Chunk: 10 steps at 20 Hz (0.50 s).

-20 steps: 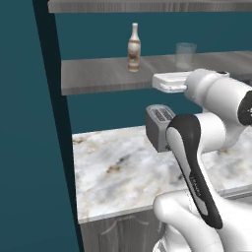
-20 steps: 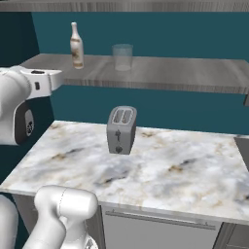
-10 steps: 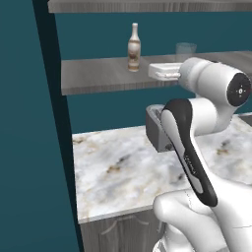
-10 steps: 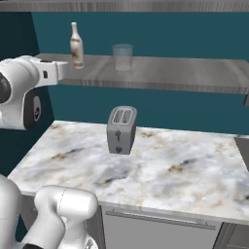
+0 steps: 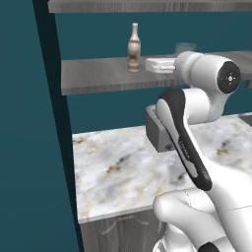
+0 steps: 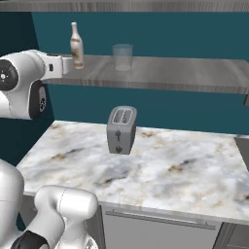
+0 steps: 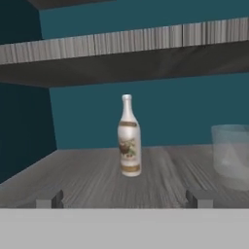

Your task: There is a bowl on the dining counter. Grab a lemon wedge from the fridge and place it in the bowl. Then get the liquor bottle and glass cup from the cabinet and place them next to the bowl.

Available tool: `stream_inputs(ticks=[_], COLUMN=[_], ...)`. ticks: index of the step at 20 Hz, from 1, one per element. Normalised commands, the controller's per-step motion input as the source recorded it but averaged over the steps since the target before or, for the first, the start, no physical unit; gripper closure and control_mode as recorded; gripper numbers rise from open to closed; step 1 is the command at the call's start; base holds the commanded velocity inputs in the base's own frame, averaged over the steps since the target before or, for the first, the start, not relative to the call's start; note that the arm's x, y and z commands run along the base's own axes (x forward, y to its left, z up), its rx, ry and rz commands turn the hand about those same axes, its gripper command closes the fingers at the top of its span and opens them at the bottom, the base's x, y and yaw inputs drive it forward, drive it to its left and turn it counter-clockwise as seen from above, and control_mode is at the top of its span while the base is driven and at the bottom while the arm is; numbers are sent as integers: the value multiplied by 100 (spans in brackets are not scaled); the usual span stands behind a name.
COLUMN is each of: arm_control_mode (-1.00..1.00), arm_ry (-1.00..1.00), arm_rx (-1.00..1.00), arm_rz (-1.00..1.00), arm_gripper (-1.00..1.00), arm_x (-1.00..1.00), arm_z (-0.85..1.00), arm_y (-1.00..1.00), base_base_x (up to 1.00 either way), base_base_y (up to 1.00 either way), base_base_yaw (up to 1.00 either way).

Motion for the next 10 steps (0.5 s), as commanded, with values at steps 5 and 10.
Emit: stream_inputs(ticks=[5, 10], arm_control_mode=[-100, -100], arm_ry=[0, 0], arm_rx=[0, 0], arm_rz=[-3, 0], arm_gripper=[-100, -100], arm_x=[36, 34], arm_z=[0, 0], arm_y=[0, 0], base_base_x=[0, 0], base_base_y=[0, 0], base_base_yaw=[0, 0])
